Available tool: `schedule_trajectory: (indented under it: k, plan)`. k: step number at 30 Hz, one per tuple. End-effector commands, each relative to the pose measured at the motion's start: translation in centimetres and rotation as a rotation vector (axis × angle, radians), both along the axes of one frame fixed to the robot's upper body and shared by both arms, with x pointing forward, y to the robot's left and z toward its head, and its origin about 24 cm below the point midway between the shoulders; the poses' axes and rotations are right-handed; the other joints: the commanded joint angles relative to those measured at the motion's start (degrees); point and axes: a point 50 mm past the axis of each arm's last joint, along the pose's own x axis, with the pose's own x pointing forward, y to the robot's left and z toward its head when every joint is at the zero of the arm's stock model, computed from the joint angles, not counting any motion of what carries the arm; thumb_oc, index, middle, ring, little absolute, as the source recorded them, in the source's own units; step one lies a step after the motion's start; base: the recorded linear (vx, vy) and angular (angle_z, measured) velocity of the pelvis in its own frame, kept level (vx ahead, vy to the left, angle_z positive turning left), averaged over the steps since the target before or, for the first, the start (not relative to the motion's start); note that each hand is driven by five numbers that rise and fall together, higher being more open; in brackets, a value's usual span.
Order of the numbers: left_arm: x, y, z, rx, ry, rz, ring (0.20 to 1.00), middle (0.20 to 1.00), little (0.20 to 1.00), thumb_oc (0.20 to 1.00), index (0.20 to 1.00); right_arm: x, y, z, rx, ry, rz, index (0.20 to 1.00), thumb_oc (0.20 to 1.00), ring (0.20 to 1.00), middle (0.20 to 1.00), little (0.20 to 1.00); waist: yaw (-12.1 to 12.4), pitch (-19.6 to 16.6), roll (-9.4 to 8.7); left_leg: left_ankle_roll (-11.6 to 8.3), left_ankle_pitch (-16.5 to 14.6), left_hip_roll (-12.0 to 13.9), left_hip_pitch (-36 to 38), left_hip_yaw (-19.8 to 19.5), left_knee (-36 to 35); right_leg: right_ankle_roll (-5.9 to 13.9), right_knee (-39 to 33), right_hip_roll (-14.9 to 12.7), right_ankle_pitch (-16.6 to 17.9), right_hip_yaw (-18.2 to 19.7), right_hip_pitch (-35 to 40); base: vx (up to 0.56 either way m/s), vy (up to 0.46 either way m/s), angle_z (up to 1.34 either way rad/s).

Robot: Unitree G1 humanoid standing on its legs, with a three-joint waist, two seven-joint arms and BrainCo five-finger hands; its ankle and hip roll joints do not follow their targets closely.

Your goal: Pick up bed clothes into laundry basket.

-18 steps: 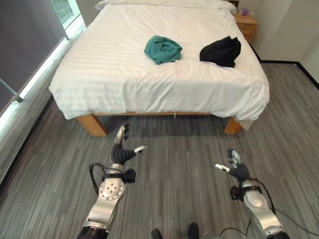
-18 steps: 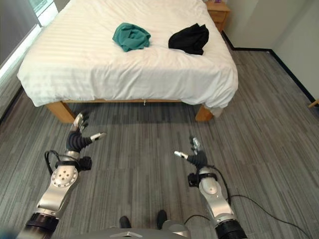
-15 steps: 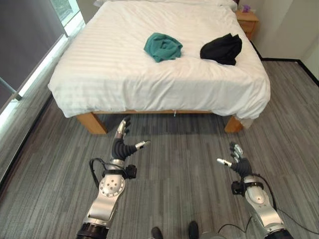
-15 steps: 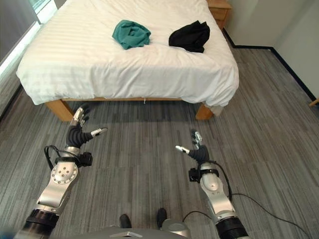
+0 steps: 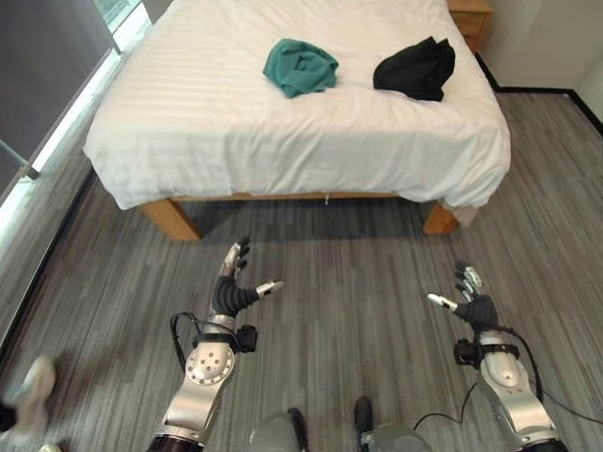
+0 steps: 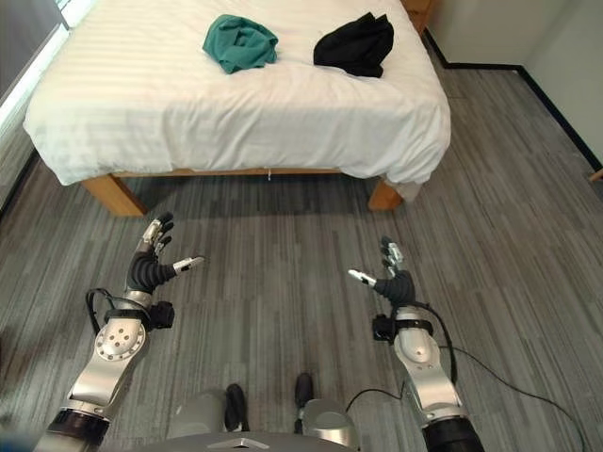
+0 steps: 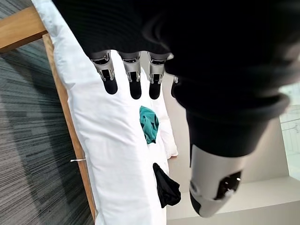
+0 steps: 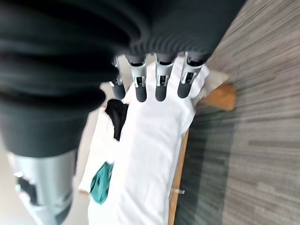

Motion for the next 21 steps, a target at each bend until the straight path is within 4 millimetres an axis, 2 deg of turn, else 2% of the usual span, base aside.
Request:
schedule_trajectory:
  k: [1, 3, 4, 6, 9, 11, 12, 13, 14, 15, 16, 17, 18, 19, 20, 21]
  plan:
    - [0.4, 0.4, 1.6, -0.011, -0.083, -0.004, 1.0, 1.0, 1.0, 1.0, 1.0, 0.8, 0.3, 2.2, -0.047, -0.112, 0.048, 1.0, 1.0, 1.0, 1.0, 1.0, 1.4, -2.3, 1.43, 0.89, 5.7, 0.3, 1.5, 1.1, -13.7, 2.78, 0.4, 1.6, -5.8, 0.9, 7.2, 0.42, 0.104, -0.16]
    - [0.4, 0.9, 1.7, -0.008, -0.082, 0.024, 1.0, 1.0, 1.0, 1.0, 1.0, 0.9, 0.4, 2.3, -0.055, -0.11, 0.067, 1.0, 1.0, 1.0, 1.0, 1.0, 2.0, -2.4, 2.51, 0.51, 8.6, 1.5, 0.7, 3.0, -24.8, 3.52, 0.4, 1.8, -7.0, 1.3, 8.9, 0.45, 0.117, -0.15]
    - [0.3, 1.0, 1.6, -0.01, -0.082, 0.036, 1.0, 1.0, 1.0, 1.0, 1.0, 1.0, 0.6, 2.3, -0.059, -0.108, 0.083, 1.0, 1.0, 1.0, 1.0, 1.0, 2.6, -2.3, 2.66, -0.19, 8.2, 2.6, -2.9, 2.7, -25.7, 3.86, 0.4, 1.4, -7.7, 1.9, 10.5, 0.57, 0.103, -0.22]
    - [0.0, 1.0, 1.2, -0.011, -0.066, 0.028, 1.0, 1.0, 1.0, 1.0, 1.0, 1.0, 1.1, 2.1, -0.059, -0.101, 0.112, 1.0, 1.0, 1.0, 1.0, 1.0, 2.6, -3.0, 2.99, -0.09, 8.1, 2.5, -3.1, 1.9, -25.7, 4.13, 0.4, 1.6, -8.3, 2.8, 11.6, 0.4, 0.064, -0.35]
    - [-0.5, 0.9, 0.5, -0.01, -0.038, 0.032, 1.0, 1.0, 1.0, 1.0, 1.0, 1.0, 2.5, 1.5, -0.064, -0.075, 0.173, 1.0, 1.0, 1.0, 1.0, 1.0, 3.4, -4.9, 3.54, 0.11, 11.3, 2.4, -2.0, 1.1, -25.7, 4.29, 0.9, 1.0, -10.3, 6.0, 14.6, 0.49, 0.132, -0.82]
    - [-0.5, 1.0, 0.5, -0.002, -0.033, 0.025, 1.0, 1.0, 1.0, 1.0, 1.0, 1.2, 2.9, 1.7, -0.087, -0.083, 0.192, 1.0, 1.0, 1.0, 1.0, 1.0, 3.6, -5.4, 2.7, 1.2, 12.0, 1.9, 0.5, 1.8, -25.7, 4.89, 6.6, 0.4, -11.6, 6.4, 14.3, 0.58, 0.16, -0.96]
    - [0.0, 0.7, 0.5, 0.006, -0.027, 0.007, 1.0, 1.0, 1.0, 1.0, 1.0, 1.5, 3.4, 1.8, -0.099, -0.089, 0.205, 1.0, 1.0, 1.0, 1.0, 1.0, 3.4, -5.0, 2.02, 2.74, 10.8, 1.0, 4.3, 3.3, -25.7, 7.99, 18.4, -0.4, -7.7, 4.6, 10.2, 0.53, 0.192, -0.7]
    - [-0.8, 6.1, 1.9, 0.034, -0.049, 0.092, 1.0, 1.0, 1.0, 1.0, 1.0, 1.7, 2.2, 2.5, -0.129, -0.108, 0.193, 1.0, 1.0, 1.0, 1.0, 1.0, 4.4, -4.2, 2.97, 3.49, 10.2, 0.6, 5.7, 3.4, -25.7, 10.26, 25.7, -1.1, -3.2, 3.1, 6.6, 0.34, 0.143, -0.73]
    - [-0.8, 6.2, 2.0, 0.033, -0.05, 0.093, 1.0, 1.0, 1.0, 1.0, 1.0, 1.8, 2.3, 2.5, -0.126, -0.109, 0.196, 1.0, 1.0, 1.0, 1.0, 1.0, 4.4, -4.3, 3.02, 3.47, 10.3, 0.9, 5.5, 3.5, -25.7, 10.2, 25.8, -0.8, -3.0, 3.2, 6.2, 0.14, 0.11, -0.4]
    - [-1.1, 5.7, -0.1, -0.037, 0.026, 0.115, 1.0, 1.0, 1.0, 1.0, 1.0, 2.3, 2.2, 3.1, -0.128, -0.127, 0.184, 1.0, 1.0, 1.0, 1.0, 1.0, 3.7, -3.2, 2.84, 4.14, 9.2, 0.6, 7.4, 3.6, -25.7, 11.34, 33.8, -1.5, 1.5, 1.6, 2.0, 0.1, 0.086, -0.21]
    - [-0.5, 4.6, 1.1, -0.015, -0.024, 0.049, 1.0, 1.0, 1.0, 1.0, 1.0, 2.4, 2.3, 3.5, -0.127, -0.148, 0.191, 1.0, 1.0, 1.0, 1.0, 1.0, 3.2, -2.5, 3.58, 4.45, 8.5, 1.3, 8.6, 3.6, -25.7, 12.09, 40.1, -1.4, 3.7, 0.7, -2.6, 0.3, 0.162, 0.22]
    - [-0.2, 4.0, 1.5, 0.002, -0.048, 0.031, 1.0, 1.0, 1.0, 1.0, 1.0, 2.9, 2.0, 4.5, -0.146, -0.193, 0.176, 1.0, 1.0, 1.0, 1.0, 1.0, 2.2, -1.5, 3.73, 4.55, 6.3, 1.6, 11.3, 4.9, -25.7, 11.46, 42.5, -6.0, 2.8, -5.0, -7.1, 0.32, 0.119, 0.36]
    - [0.0, 3.8, 1.6, -0.002, -0.053, 0.025, 1.0, 1.0, 1.0, 1.0, 1.0, 3.1, 1.8, 4.8, -0.153, -0.204, 0.166, 1.0, 1.0, 1.0, 1.0, 1.0, 1.8, -1.4, 3.78, 4.33, 5.6, 1.6, 12.0, 5.3, -25.7, 11.16, 39.9, -8.3, 2.0, -7.7, -8.0, 0.38, 0.078, 0.38]
    - [0.2, 3.7, 1.8, -0.006, -0.058, 0.018, 1.0, 1.0, 1.0, 1.0, 1.0, 3.3, 1.6, 5.3, -0.169, -0.22, 0.161, 1.0, 1.0, 1.0, 1.0, 1.0, 1.5, -1.1, 3.92, 4.0, 5.1, 1.9, 12.6, 5.5, -25.7, 10.45, 37.1, -9.3, 0.6, -9.7, -8.9, 0.19, 0.002, 0.24]
    - [0.2, 3.7, 1.8, -0.006, -0.058, 0.018, 1.0, 1.0, 1.0, 1.0, 1.0, 3.4, 1.6, 5.3, -0.169, -0.221, 0.161, 1.0, 1.0, 1.0, 1.0, 1.0, 1.3, -1.0, 3.89, 3.99, 5.0, 1.9, 12.7, 5.3, -25.7, 10.45, 37.2, -9.4, 0.5, -9.8, -8.7, 0.23, -0.028, 0.13]
    - [0.2, 3.6, 1.7, -0.009, -0.052, 0.007, 1.0, 1.0, 1.0, 1.0, 1.0, 3.4, 1.3, 5.6, -0.188, -0.225, 0.162, 1.0, 1.0, 1.0, 1.0, 1.0, 0.9, -0.9, 3.95, 3.49, 4.2, 1.9, 13.7, 5.2, -25.7, 9.29, 31.6, -9.3, -1.9, -11.5, -9.3, 0.25, -0.065, -0.02]
